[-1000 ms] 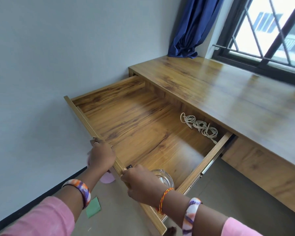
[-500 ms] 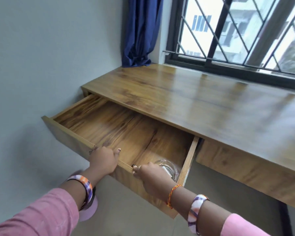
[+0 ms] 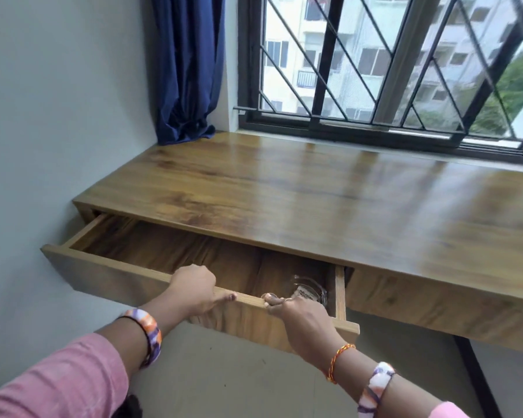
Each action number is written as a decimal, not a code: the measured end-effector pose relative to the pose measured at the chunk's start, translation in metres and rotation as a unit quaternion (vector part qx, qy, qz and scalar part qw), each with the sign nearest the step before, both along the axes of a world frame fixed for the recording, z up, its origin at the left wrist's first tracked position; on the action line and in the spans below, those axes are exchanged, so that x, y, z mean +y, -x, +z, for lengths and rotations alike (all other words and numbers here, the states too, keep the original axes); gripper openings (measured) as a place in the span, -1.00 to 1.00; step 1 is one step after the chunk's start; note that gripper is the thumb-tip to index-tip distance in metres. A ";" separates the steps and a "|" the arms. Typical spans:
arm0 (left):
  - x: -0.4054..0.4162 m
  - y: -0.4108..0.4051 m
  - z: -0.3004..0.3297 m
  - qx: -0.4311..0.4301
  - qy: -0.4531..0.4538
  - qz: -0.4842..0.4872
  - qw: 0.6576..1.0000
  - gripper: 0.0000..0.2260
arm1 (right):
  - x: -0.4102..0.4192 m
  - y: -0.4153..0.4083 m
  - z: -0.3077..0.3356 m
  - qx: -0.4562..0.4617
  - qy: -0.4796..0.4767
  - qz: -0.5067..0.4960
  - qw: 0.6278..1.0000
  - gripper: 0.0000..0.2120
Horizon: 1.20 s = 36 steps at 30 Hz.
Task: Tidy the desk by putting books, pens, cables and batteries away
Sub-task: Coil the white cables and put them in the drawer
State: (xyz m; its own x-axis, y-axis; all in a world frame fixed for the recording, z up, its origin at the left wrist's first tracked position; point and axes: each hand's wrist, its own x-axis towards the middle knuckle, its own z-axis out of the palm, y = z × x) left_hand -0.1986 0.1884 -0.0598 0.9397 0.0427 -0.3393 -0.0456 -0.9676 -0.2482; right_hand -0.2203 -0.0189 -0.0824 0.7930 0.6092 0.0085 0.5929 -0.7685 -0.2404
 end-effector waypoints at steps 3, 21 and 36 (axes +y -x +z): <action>0.007 -0.009 0.009 0.063 -0.021 -0.041 0.997 -0.45 | 0.001 -0.001 -0.004 0.009 -0.036 -0.033 0.999 -0.44; 0.017 -0.063 0.022 0.027 -0.088 -0.191 0.977 0.30 | 0.012 -0.022 0.017 0.120 -0.045 -0.143 0.981 -0.63; 0.024 -0.084 0.010 0.082 -0.003 -0.189 0.979 0.42 | 0.010 -0.030 0.024 0.117 -0.003 -0.122 0.986 -0.61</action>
State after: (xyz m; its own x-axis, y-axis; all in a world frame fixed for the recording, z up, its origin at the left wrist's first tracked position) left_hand -0.1148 0.2126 -0.0494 0.8220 -0.2947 -0.4872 -0.4396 -0.8723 -0.2141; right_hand -0.1905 -0.0085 -0.0583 0.8971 0.3999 -0.1881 0.3178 -0.8796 -0.3541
